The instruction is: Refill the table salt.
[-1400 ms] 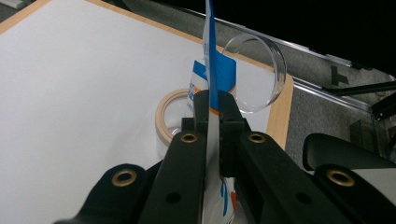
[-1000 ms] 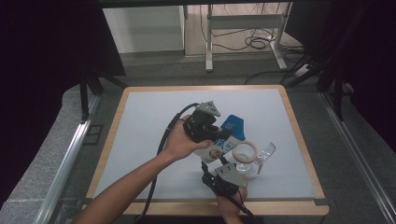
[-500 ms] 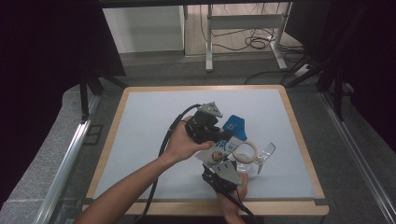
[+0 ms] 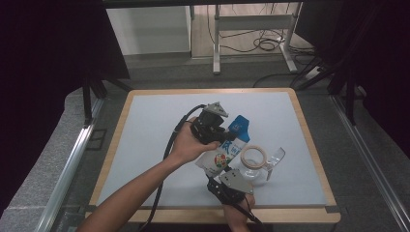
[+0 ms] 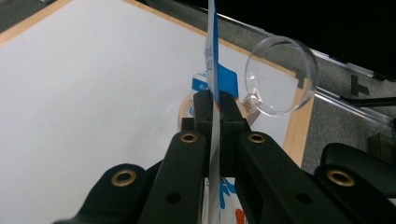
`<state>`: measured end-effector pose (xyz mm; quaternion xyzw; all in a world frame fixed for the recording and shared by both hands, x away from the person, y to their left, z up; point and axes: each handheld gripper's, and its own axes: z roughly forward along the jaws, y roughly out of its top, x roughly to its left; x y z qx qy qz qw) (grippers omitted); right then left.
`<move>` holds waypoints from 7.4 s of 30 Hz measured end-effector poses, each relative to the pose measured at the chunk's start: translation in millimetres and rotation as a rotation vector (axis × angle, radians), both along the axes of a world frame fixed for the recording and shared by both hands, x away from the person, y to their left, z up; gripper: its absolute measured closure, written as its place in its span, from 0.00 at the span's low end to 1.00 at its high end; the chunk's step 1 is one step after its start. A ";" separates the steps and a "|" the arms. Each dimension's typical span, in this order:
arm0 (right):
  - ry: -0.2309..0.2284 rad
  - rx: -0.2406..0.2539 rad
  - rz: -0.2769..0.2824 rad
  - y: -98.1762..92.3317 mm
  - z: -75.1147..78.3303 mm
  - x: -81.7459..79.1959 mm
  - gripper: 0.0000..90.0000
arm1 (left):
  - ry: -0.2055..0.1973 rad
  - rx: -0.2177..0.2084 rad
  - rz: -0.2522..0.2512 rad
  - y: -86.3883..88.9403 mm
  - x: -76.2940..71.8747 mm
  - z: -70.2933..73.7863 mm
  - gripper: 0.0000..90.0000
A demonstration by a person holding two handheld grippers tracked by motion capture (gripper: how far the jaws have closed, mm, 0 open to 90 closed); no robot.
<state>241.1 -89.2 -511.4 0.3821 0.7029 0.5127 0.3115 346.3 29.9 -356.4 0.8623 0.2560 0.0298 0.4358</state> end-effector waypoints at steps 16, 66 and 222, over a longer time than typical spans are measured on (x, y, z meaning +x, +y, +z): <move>0.106 0.142 0.039 -8.2 -6.5 10.7 0.52 | 0.030 0.115 -0.020 -32.6 17.9 -9.9 1.00; 0.081 0.227 -0.043 7.0 -5.7 17.6 0.54 | 0.062 0.261 -0.142 -75.7 29.5 -22.1 1.00; 0.002 0.201 -0.070 8.5 12.2 23.3 0.57 | 0.111 0.324 -0.223 -91.3 44.2 -12.5 1.00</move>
